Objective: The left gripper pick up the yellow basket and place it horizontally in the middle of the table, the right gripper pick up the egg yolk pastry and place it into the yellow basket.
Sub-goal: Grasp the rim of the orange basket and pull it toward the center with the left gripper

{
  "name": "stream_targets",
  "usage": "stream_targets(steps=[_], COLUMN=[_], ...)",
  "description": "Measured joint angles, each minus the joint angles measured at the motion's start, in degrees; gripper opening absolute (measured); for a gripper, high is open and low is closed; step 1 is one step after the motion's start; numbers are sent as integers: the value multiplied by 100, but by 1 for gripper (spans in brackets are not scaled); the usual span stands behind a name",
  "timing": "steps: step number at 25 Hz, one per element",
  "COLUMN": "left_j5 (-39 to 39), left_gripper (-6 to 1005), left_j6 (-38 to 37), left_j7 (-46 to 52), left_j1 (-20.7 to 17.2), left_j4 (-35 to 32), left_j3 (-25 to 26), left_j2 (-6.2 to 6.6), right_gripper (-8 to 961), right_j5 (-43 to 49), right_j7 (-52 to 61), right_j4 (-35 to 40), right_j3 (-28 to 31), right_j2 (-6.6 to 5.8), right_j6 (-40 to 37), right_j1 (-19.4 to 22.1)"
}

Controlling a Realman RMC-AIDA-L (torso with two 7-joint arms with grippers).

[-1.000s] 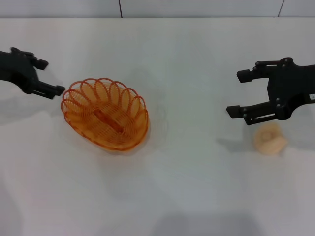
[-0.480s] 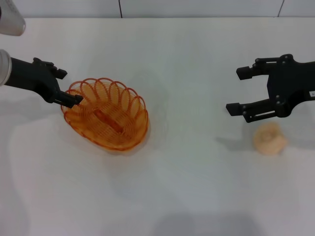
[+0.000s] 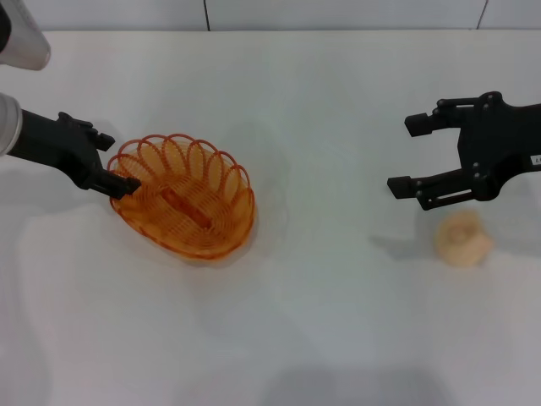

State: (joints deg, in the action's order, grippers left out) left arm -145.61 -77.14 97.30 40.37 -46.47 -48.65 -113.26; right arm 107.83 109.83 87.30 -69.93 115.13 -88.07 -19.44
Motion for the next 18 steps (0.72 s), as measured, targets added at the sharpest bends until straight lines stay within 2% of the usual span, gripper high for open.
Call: stream_targets(steps=[9,18], left_j5=[-29,-44], left_gripper=[873,870], left_j6=[-43,-164], left_j7=[41,55], left_j1=[25,30], left_j4=[7,-4], left_j3=[-11,-13], left_j2=[-43,-3], right_gripper=[857,856], right_j5=[26,36], right_j7=[29,29], right_j4=[5,6], right_j3=[-3,-3], right_j2=[0,-5], right_j6=[-10,-17], right_j1=[-32,-78])
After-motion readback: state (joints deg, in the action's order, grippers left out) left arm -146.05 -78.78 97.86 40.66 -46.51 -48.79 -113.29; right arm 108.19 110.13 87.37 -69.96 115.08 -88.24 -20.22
